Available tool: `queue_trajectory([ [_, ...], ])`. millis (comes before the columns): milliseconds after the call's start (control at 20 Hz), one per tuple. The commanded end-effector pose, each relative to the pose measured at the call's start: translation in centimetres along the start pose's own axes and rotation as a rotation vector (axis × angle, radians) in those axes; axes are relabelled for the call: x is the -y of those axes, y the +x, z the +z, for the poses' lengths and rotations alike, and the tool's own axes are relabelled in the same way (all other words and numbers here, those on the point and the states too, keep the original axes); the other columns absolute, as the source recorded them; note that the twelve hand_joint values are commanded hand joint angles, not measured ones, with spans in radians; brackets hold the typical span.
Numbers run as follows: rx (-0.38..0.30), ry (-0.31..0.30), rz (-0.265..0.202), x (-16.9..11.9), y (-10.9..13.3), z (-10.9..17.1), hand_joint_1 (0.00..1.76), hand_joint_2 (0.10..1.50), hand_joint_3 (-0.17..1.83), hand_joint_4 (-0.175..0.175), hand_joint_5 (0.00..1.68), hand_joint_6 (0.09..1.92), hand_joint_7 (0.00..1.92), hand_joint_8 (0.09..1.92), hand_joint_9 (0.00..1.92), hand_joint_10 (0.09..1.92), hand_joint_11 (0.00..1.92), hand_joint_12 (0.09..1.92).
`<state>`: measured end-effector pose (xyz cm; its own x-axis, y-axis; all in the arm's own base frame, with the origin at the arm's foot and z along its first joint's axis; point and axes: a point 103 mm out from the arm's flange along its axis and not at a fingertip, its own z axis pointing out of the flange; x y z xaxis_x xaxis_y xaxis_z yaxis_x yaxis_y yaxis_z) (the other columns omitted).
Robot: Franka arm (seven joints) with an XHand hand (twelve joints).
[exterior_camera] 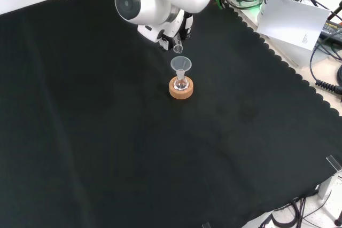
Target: Pour the water from the graduated cylinder into the round-bottom flask.
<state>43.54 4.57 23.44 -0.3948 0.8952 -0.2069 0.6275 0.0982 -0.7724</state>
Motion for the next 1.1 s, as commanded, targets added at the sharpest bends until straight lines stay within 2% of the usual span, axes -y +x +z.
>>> queue_trajectory([
  [50, -0.069, -0.048, -0.012, -0.1, 0.9, -0.8, 1.23, 1.19, 0.0, -0.175, 0.82, 1.22, 0.85, 1.22, 1.37, 0.09, 1.17, 0.79],
  [400, -0.175, -0.184, -0.066, -0.1, 0.8, -1.3, 1.23, 1.19, 0.0, -0.175, 0.82, 1.22, 0.85, 1.22, 1.37, 0.09, 1.17, 0.79],
  [650, -0.23, -0.279, -0.101, 0.5, -1.1, -0.5, 1.23, 1.19, 0.0, -0.175, 0.82, 1.22, 0.85, 1.23, 1.37, 0.09, 1.17, 0.79],
  [1100, -0.269, -0.369, -0.123, 0.6, -3.5, 0.7, 1.23, 1.19, 0.0, -0.175, 0.82, 1.22, 0.85, 1.23, 1.37, 0.09, 1.17, 0.79],
])
